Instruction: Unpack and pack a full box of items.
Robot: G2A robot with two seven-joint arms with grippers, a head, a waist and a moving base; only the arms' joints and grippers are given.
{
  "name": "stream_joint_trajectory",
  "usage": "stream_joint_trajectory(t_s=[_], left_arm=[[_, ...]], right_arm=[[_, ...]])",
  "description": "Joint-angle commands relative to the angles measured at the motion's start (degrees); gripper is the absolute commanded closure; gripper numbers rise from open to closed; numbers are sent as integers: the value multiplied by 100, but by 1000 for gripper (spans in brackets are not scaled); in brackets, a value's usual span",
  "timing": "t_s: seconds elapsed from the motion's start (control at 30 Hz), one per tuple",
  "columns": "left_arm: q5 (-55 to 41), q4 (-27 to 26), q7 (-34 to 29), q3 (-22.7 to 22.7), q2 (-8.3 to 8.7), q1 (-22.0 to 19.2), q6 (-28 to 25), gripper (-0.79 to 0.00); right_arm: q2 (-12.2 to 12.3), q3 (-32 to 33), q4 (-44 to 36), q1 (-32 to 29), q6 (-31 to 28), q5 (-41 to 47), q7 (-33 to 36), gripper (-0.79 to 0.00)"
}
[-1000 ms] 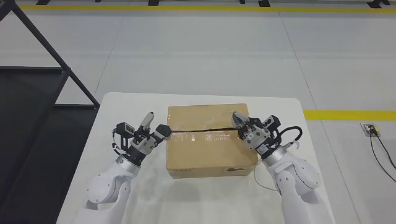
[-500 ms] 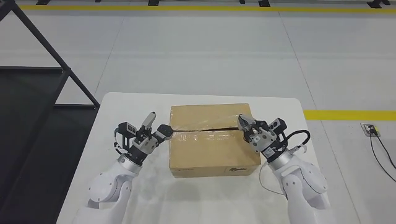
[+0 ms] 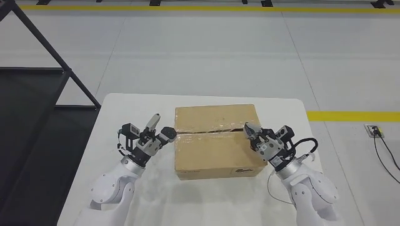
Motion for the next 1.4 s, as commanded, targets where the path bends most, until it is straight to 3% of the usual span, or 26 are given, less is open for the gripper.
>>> stream_joint_trajectory(t_s=[0.0, 0.47, 0.5, 0.57, 0.6, 0.97, 1.37], left_arm=[[0, -2, 3, 1, 0, 1, 1, -785], [21, -37, -2, -14, 4, 28, 19, -785], [21, -39, -2, -14, 5, 29, 19, -785], [31, -43, -17, -14, 6, 30, 17, -785], [30, -42, -18, -14, 6, 30, 15, -785], [28, -39, -19, 14, 2, 16, 22, -785], [22, -58, 9, 10, 0, 24, -1, -785]], right_arm=[[18, 2, 28, 1, 43, -45, -31, 0], [152, 79, 48, -49, 402, -262, -279, 0], [159, 91, 37, -63, 414, -246, -304, -135], [174, 117, 3, -82, 432, -228, -369, -690], [178, 140, -11, -92, 402, -185, -403, -785], [235, 145, -112, -148, 275, -26, -533, -785], [237, 52, -168, -77, -613, 309, -661, -785]])
